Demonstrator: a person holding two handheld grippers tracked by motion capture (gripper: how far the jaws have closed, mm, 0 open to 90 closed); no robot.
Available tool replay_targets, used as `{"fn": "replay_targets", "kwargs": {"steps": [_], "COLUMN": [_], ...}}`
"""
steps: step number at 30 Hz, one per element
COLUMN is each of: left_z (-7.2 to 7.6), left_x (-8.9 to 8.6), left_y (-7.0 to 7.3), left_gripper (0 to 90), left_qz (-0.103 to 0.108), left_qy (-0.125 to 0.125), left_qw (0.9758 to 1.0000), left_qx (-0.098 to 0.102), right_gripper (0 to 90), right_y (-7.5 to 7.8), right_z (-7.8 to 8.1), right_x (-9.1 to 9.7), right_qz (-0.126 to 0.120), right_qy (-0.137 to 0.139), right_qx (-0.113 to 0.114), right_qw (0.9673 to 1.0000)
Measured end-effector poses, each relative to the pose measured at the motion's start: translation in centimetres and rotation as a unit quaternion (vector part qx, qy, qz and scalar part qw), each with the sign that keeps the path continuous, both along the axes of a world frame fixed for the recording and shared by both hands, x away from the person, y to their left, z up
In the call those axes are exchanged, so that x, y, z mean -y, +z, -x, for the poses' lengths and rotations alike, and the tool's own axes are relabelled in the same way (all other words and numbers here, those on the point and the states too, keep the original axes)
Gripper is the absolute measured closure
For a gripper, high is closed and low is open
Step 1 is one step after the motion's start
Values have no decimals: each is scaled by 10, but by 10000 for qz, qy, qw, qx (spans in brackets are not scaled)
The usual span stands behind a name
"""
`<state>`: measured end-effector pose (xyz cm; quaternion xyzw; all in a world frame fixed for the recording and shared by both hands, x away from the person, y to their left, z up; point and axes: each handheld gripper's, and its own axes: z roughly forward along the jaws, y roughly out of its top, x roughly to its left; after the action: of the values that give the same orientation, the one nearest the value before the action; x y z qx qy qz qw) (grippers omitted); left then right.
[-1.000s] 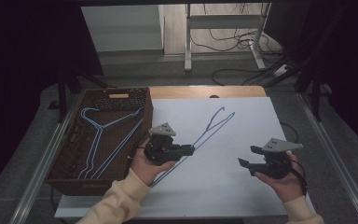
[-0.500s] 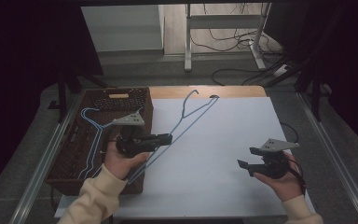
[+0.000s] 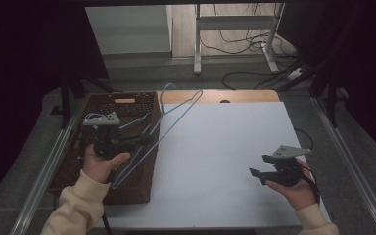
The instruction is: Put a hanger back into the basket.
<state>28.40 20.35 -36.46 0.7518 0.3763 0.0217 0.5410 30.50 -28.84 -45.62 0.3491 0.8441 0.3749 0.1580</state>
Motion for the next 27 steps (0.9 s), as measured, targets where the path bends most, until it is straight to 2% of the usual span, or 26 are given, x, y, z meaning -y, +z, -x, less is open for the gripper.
{"fn": "replay_targets", "kwargs": {"steps": [4,11,20,27], "left_z": [0,-1,-6,-10], "left_x": [-17,-43,-74,-94], "left_y": [0,-3,-15,-28], "left_gripper": [861,861,861,861], "left_qz": [80,93,209,189], "left_qy": [157,368,614,786], "left_qw": [9998,9993,9978,9965], "left_qx": [14,-30,-99,-217], "right_gripper": [282,280,280,279], "right_y": [-1,-2,-4,-5], "right_z": [-1,-1,-2,-2], "right_x": [0,0,0,1], "right_qz": [17,47,92,114], "right_qy": [-9,-19,-50,-51], "right_qx": [-17,-64,-98,-110], "right_qw": [10000,10000,9999,9999]}}
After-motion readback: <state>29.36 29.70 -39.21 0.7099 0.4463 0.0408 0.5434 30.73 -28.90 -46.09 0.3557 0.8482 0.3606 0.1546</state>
